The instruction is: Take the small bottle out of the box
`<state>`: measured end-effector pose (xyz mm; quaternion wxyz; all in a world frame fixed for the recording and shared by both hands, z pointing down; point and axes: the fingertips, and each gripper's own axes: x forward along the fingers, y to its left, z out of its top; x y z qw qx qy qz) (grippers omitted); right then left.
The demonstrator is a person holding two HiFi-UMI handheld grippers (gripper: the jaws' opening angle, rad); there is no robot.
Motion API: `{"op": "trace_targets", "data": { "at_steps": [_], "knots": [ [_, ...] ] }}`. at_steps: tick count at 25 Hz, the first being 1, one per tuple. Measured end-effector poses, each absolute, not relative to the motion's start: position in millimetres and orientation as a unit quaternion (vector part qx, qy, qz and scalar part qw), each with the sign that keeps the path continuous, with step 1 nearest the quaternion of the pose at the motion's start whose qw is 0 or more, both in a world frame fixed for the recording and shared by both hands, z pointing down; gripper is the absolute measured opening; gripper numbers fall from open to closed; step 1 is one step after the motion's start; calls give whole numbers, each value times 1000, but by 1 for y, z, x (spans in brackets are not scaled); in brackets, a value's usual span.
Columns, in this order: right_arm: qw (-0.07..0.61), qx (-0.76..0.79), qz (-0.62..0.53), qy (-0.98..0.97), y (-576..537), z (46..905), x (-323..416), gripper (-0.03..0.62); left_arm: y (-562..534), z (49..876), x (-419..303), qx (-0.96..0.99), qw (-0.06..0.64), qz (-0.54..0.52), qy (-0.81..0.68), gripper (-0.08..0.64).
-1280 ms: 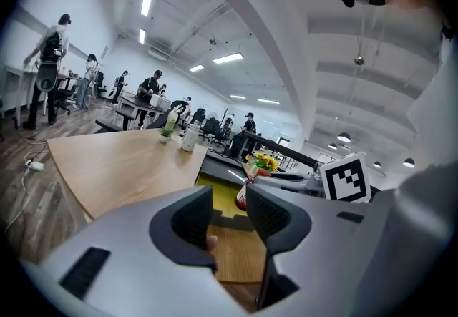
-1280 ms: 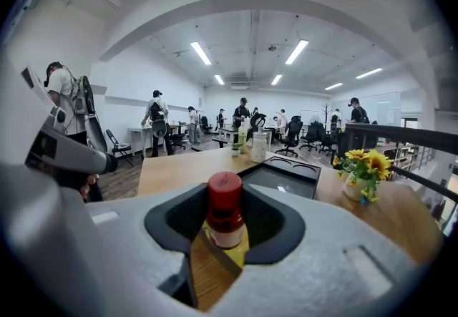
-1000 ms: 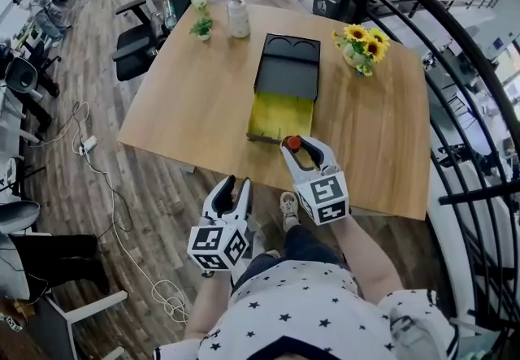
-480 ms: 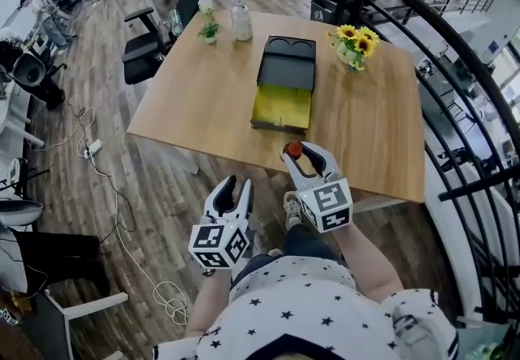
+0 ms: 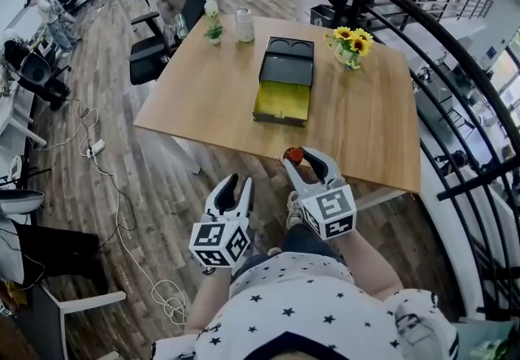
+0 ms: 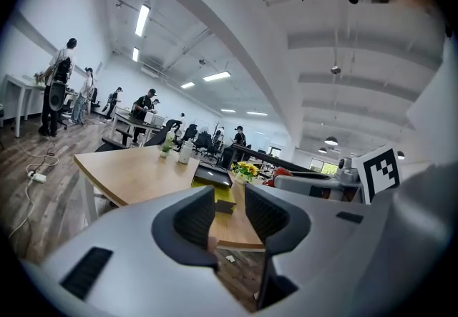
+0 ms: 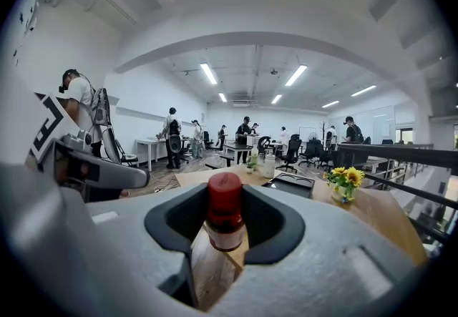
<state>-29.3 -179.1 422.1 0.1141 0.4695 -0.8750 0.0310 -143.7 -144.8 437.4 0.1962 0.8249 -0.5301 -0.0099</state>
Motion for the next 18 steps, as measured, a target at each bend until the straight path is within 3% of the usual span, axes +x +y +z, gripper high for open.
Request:
{"op": "trace_targets", "data": {
  "at_steps": [18],
  "knots": [
    [89, 464, 19, -881, -119, 401, -28, 144, -101, 430, -136, 825, 175, -11, -537, 49]
  ]
}}
